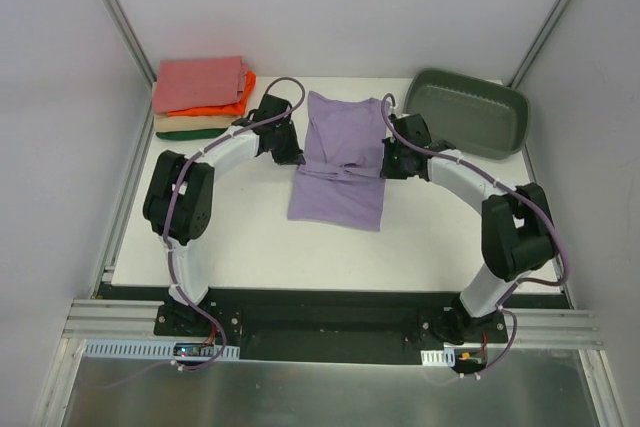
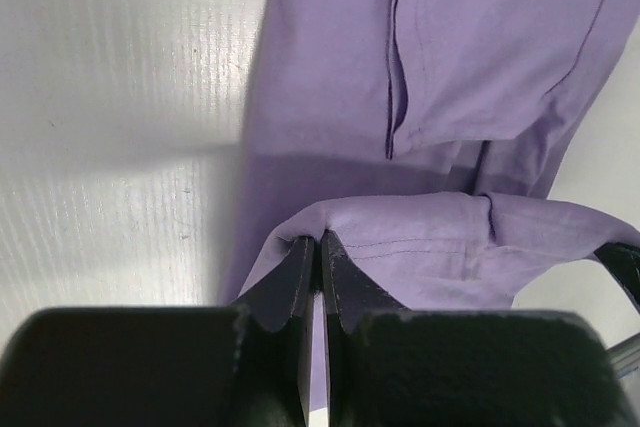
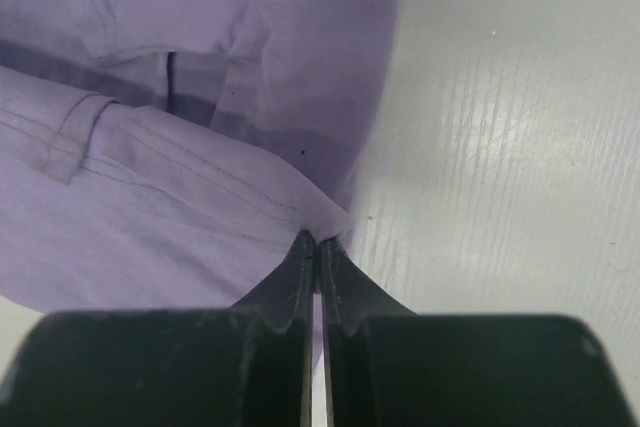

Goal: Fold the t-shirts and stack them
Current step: Fold the folded rectangular tshirt in 1/3 of the way

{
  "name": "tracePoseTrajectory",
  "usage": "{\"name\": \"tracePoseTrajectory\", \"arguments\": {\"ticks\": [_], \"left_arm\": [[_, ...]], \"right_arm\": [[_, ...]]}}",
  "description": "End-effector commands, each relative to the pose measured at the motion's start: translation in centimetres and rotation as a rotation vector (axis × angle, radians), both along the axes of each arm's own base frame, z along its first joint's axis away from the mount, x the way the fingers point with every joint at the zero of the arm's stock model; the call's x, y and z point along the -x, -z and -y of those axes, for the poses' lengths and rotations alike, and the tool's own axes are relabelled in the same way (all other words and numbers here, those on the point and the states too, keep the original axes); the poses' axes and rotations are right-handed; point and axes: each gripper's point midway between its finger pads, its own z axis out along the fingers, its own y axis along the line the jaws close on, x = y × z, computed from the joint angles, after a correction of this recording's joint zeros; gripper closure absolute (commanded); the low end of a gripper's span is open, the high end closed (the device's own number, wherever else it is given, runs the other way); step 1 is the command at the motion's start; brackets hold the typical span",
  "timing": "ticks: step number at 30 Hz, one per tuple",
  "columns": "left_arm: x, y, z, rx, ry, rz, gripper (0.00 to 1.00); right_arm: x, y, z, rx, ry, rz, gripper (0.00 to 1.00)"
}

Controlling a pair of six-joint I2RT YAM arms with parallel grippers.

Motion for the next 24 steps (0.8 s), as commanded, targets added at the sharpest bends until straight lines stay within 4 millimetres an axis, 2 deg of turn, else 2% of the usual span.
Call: {"name": "tracePoseTrajectory", "arguments": {"ticks": [1,5,8,10,12,13,14,15,17,18,19,21,24], "left_arm": [[-1.6,-0.8,0.1,0.02,-0.009,0.021,1.0],[-2.0,0.1,-0.1,0.015,-0.023,0.004,0.97],[-2.3,0.1,-0.5,0.02,-0.037,0.0,0.86],[-2.2,-0.5,-0.8,0.029,-0.038,0.0,0.61],[-1.7,-1.4,-0.9,0.037,-0.031,0.012,0.44],[-1.2,-2.2,-0.9,0.048,-0.028,0.021,0.32],[-0.6,-2.8,-1.0,0.057,-0.023,0.027,0.17],[0.0,-3.4,-1.2,0.057,-0.025,0.038,0.04],[1.5,-4.4,-1.7,0.057,-0.026,0.053,0.01],[2.4,-4.9,-1.8,0.059,-0.023,0.064,0.01],[3.9,-4.3,-2.4,0.049,-0.028,0.044,0.01],[6.2,-4.3,-3.0,0.052,-0.027,0.044,0.01],[9.7,-4.4,-2.7,0.083,0.006,0.067,0.01]], "right_arm": [[-2.4,-1.3,-0.7,-0.036,-0.011,0.062,0.99],[-3.4,-0.6,-0.5,-0.038,-0.008,0.047,0.97],[-3.5,0.0,-0.7,-0.048,-0.023,0.027,0.9],[-3.4,0.0,-0.5,-0.04,-0.03,0.024,0.79],[-3.1,-0.7,-0.3,-0.031,-0.029,0.033,0.56],[-2.8,-1.2,-0.2,-0.032,-0.035,0.036,0.43],[-2.4,-1.8,-0.1,-0.035,-0.044,0.04,0.37],[-1.8,-2.4,-0.2,-0.041,-0.055,0.045,0.23],[-0.5,-3.0,-0.4,-0.045,-0.076,0.055,0.02],[0.4,-3.3,-0.6,-0.044,-0.088,0.06,0.04],[1.2,-3.6,-0.9,-0.05,-0.104,0.068,0.04],[3.1,-3.2,-2.0,-0.075,-0.147,0.055,0.04],[5.1,-3.1,-5.1,-0.153,-0.242,0.052,0.04]]}}
